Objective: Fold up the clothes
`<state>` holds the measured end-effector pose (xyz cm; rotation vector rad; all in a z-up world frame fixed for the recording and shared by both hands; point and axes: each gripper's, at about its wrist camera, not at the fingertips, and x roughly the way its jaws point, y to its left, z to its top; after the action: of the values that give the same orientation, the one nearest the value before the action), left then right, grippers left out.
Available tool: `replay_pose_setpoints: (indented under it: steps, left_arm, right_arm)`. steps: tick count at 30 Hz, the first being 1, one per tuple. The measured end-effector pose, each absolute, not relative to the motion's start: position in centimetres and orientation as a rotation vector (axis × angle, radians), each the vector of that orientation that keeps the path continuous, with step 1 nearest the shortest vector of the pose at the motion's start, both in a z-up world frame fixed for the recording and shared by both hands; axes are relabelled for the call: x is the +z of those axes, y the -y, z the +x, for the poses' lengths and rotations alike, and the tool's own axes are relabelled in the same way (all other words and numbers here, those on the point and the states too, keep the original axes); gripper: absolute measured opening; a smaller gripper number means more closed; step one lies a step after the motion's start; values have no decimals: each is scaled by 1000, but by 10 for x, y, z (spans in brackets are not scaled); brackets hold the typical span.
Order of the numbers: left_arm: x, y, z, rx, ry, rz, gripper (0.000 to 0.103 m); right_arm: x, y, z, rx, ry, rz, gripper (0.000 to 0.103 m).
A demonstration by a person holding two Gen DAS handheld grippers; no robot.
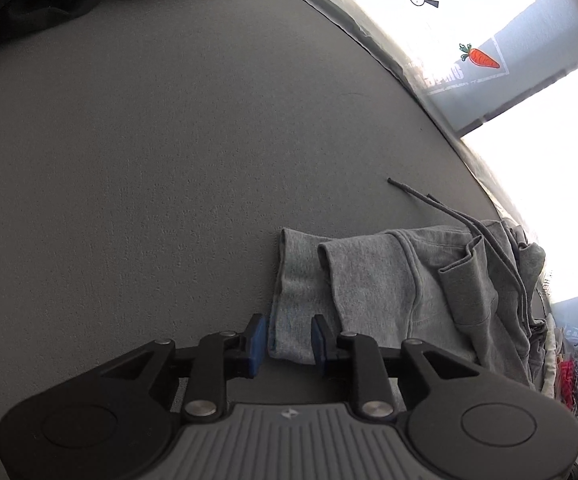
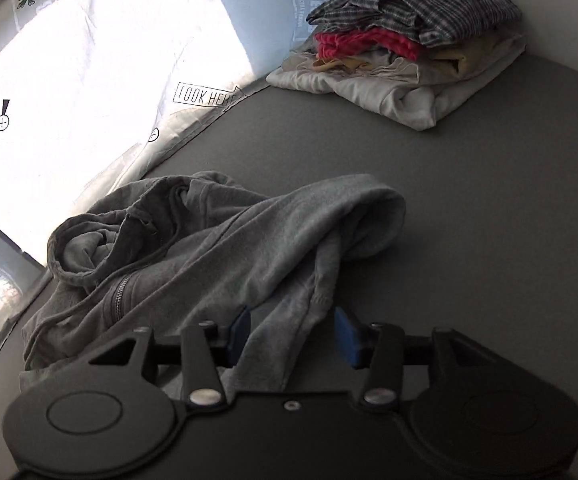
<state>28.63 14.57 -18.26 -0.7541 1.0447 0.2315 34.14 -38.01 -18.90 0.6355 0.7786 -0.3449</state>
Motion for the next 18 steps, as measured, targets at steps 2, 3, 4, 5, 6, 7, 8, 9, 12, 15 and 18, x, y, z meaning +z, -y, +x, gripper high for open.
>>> replay_pose_setpoints:
  steps: [2, 3, 4, 5, 6, 7, 8, 9, 12, 15, 18]
  left_arm:
    - [-184, -144, 288, 230, -1061, -714, 33]
    - [-185, -144, 288, 230, -1065, -703, 34]
    - [-185, -144, 288, 230, -1067, -695, 36]
    - [-185, -144, 287, 229, -1069, -689, 38]
    - [-186, -145, 286, 228, -1072, -686, 38]
    - [-188, -145, 284, 231, -1079, -684, 39]
    - [-190, -146, 281, 233, -1087, -683, 40]
    - [-192, -147, 279, 234, -1093, -682, 40]
    - [-194, -151, 273, 225, -1094, -690, 40]
    - [-194, -153, 269, 238, -1089, -710, 40]
    - [-195, -151, 268, 250, -1076, -722, 43]
  right_arm:
    - [-199, 363, 337, -309, -823, 680, 51]
    - [-202, 355, 336, -293, -844, 691, 52]
    - [-206, 346, 334, -277, -866, 703, 53]
    - [-210, 338, 333, -260, -885, 714, 58]
    - [-209, 330, 331, -235, -880, 710, 66]
    - [-211, 325, 331, -197, -892, 727, 68]
    - [-213, 319, 331, -162, -902, 741, 68]
    - [-213, 313, 331, -150, -907, 720, 69]
    - [-212, 298, 331, -128, -921, 654, 67]
    - [-210, 292, 331, -132, -935, 588, 25]
    - [-208, 307, 319, -152, -878, 619, 10]
